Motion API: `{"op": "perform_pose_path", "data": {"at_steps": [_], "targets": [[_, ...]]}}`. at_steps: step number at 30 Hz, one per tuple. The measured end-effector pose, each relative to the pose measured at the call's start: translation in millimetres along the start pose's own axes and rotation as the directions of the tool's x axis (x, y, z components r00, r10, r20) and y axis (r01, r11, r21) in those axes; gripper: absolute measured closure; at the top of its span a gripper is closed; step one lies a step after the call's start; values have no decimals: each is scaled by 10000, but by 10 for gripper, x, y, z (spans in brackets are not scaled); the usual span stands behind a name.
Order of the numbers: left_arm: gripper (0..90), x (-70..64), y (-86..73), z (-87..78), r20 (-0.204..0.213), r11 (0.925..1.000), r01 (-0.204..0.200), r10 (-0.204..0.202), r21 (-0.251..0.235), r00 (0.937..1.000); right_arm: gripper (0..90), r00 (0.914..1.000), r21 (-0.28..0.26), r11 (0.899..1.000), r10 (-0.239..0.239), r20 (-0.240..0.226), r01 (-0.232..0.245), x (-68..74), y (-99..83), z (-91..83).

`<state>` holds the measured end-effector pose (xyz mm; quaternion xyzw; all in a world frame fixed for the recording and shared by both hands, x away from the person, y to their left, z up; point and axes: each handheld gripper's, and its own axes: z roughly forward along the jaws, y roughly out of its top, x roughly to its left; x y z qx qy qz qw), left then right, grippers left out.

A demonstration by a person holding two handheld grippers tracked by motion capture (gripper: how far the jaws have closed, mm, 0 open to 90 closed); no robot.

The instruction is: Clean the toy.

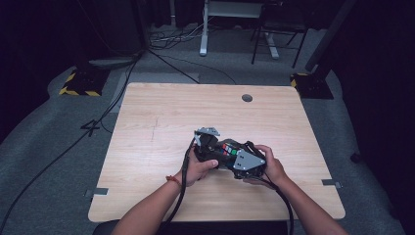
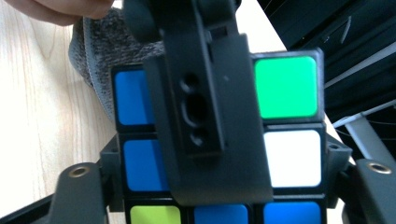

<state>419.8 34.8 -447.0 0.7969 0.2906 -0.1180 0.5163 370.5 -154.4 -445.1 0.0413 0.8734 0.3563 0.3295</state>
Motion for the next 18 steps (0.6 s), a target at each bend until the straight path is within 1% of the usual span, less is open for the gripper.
{"op": "perform_pose_path", "data": {"at_steps": [3,7,9,10,11,13,14,15,16,17,18], "targets": [[315,11,2,-35,-14,9999,-43,43,-102,10000,232,9990,-15,9991,432,-102,-432,-32,-25,-11],[317,34,1,-79,-161,9996,-211,208,-172,9997,222,9966,-84,9972,745,-363,-749,-65,-62,-44],[318,29,4,-108,-166,9986,-488,485,-198,9987,218,9944,-44,9955,939,-489,-942,-86,-90,-61],[319,19,9,-127,-194,9978,-631,626,-226,9978,206,9913,-88,9937,1112,-707,-1121,-104,-112,-68],[319,10,17,-150,-246,9968,-757,750,-258,9969,209,9865,-123,9904,1363,-905,-1380,-123,-135,-78],[319,-7,33,-199,-400,9942,-1037,1025,-271,9939,222,9794,-102,9870,1580,-1254,-1605,-157,-178,-96],[320,-14,35,-220,-420,9937,-1076,1062,-312,9935,227,9736,-137,9835,1763,-1450,-1802,-177,-198,-108],[320,-11,37,-241,-484,9926,-1168,1152,-329,9922,231,9663,-145,9796,1952,-1676,-2003,-201,-217,-118],[320,-16,39,-259,-572,9911,-1310,1293,-257,9899,234,9573,-151,9751,2142,-1943,-2212,-225,-236,-125],[320,-18,38,-278,-648,9891,-1457,1440,-222,9875,237,9503,-137,9704,2331,-2062,-2410,-245,-256,-130],[321,-16,35,-300,-662,9879,-1532,1515,-226,9862,237,9437,-41,9655,2535,-2126,-2603,-267,-278,-126]]}}
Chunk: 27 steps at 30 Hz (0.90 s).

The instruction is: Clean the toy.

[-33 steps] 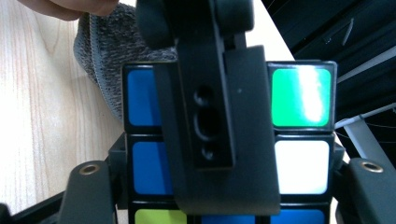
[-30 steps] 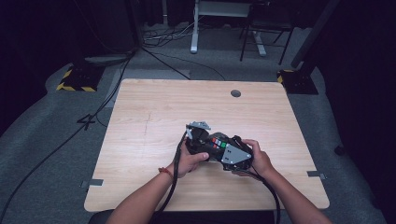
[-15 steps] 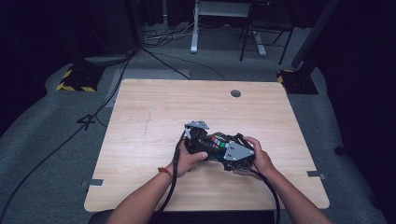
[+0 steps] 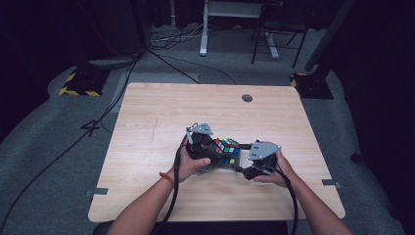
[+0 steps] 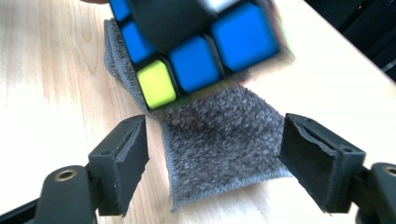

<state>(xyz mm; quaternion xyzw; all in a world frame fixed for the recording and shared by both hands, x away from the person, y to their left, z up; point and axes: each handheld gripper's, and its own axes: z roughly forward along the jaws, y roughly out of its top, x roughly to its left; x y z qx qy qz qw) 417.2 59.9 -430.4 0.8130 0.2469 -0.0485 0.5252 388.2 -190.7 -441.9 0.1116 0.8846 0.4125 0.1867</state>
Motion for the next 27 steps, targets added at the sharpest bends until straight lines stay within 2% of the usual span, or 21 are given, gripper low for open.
{"op": "perform_pose_path", "data": {"at_steps": [5,9,13,16,18,20,24,27], "targets": [[322,-14,-16,-105,-422,9971,-714,724,259,9965,228,9955,167,9961,877,-369,-871,-115,-74,47],[322,0,-46,-204,-627,9940,-1009,1034,414,9927,232,9911,47,9925,1226,-522,-1225,-157,-62,110],[322,11,-73,-312,-667,9927,-1174,1191,284,9906,242,9901,65,9915,1298,-542,-1297,-141,-14,224],[322,0,-109,-386,-687,9897,-1375,1400,400,9878,236,9904,235,9917,1275,-539,-1264,-142,19,311],[323,-3,-146,-436,-633,9897,-1395,1413,320,9879,246,9890,156,9902,1396,-490,-1389,-166,39,342],[323,-4,-178,-473,-748,9894,-1415,1437,339,9868,247,9895,64,9905,1377,-435,-1376,-177,65,353],[323,-8,-228,-487,-797,9880,-1442,1483,553,9857,243,9915,58,9918,1279,-230,-1278,-185,117,374],[324,-31,-257,-484,-796,9851,-1564,1619,710,9836,248,9907,-30,9912,1324,-303,-1326,-211,171,413]]}}
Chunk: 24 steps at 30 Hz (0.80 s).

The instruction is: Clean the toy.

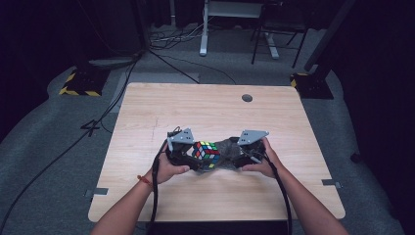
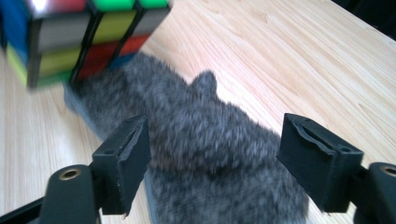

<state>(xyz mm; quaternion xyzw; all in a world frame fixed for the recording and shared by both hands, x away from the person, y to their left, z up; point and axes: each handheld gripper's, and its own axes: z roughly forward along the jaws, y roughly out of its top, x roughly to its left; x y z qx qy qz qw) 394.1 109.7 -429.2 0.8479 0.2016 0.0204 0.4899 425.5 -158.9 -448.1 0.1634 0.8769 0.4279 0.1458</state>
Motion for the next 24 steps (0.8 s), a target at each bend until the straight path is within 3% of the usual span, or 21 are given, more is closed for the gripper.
{"op": "perform_pose_path", "data": {"at_steps": [4,10,16,21,24], "targets": [[325,-12,-32,15,-48,10000,-55,55,41,10000,239,9999,210,9998,-38,-94,40,15,53,134],[333,10,-34,47,-64,9999,-108,108,18,9999,274,9994,1064,9943,0,-337,36,30,-10,415],[335,45,-18,51,-93,9999,-101,100,-95,9999,431,9989,1704,9852,-123,-445,197,65,-87,561],[336,47,-16,65,-117,9999,-101,100,-80,9999,643,9992,1818,9830,-171,-367,235,56,-85,544],[336,46,-11,61,-158,9997,-158,155,-175,9998,706,9991,1790,9830,-389,-186,416,61,-106,516]]}}
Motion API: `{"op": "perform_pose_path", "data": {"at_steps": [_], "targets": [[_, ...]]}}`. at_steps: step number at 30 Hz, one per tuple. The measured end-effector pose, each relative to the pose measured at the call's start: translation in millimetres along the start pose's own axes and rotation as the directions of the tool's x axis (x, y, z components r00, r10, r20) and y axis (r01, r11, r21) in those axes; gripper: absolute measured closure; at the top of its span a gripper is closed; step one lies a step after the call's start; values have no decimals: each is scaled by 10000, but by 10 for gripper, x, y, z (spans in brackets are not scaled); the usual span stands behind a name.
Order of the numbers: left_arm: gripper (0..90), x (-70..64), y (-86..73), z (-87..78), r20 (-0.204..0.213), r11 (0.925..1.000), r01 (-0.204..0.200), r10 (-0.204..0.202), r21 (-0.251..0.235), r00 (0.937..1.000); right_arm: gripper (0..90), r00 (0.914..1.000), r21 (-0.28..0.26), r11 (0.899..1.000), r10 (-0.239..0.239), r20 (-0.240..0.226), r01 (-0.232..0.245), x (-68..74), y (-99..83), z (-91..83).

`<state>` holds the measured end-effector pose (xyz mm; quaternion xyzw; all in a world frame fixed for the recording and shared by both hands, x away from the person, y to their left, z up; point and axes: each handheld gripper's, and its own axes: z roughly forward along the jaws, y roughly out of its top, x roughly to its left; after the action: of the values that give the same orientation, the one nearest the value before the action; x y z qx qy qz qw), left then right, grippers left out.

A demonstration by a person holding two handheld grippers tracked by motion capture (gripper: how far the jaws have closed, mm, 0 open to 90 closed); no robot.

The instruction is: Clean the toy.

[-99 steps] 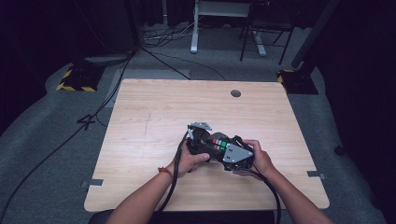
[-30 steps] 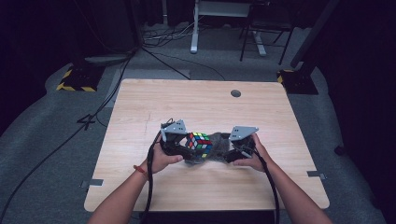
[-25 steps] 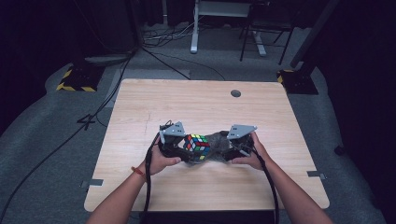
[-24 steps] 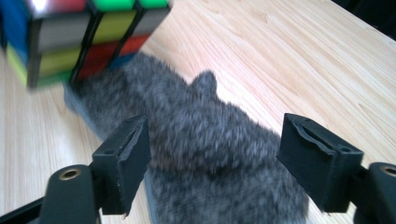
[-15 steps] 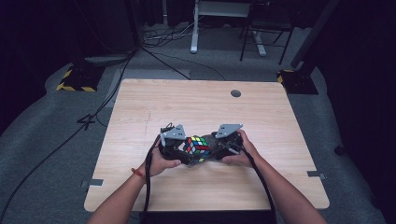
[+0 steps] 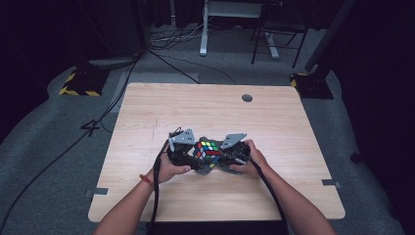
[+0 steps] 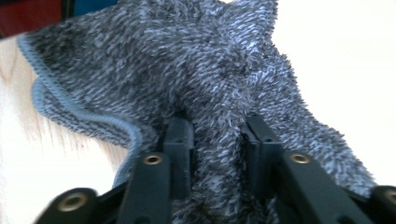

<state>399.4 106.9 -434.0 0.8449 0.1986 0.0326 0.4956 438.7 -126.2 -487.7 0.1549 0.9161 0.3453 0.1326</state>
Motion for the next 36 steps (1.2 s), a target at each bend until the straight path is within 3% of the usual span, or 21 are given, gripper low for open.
{"op": "perform_pose_path", "data": {"at_steps": [6,11,16,20,29,36], "targets": [[336,6,16,-51,13,9998,32,-32,-208,10000,750,9998,-37,10000,45,193,-44,-11,-65,-130],[336,-8,21,-80,-33,9997,-23,22,-227,10000,754,9988,-624,9972,431,246,-415,-93,-162,-385],[336,0,27,-56,-15,9999,-19,19,-157,10000,754,9960,-1509,9854,846,288,-793,-168,-229,-690],[336,-4,52,11,137,10000,-36,37,-56,9999,754,9953,-1882,9795,828,498,-720,-164,-230,-872],[336,-58,140,220,448,9994,-312,306,139,9985,754,9936,-2773,9580,937,635,-726,-185,-221,-1132],[336,-100,164,337,502,9972,-612,590,426,9970,754,9968,-3394,9387,746,284,-606,-135,-128,-1249]]}}
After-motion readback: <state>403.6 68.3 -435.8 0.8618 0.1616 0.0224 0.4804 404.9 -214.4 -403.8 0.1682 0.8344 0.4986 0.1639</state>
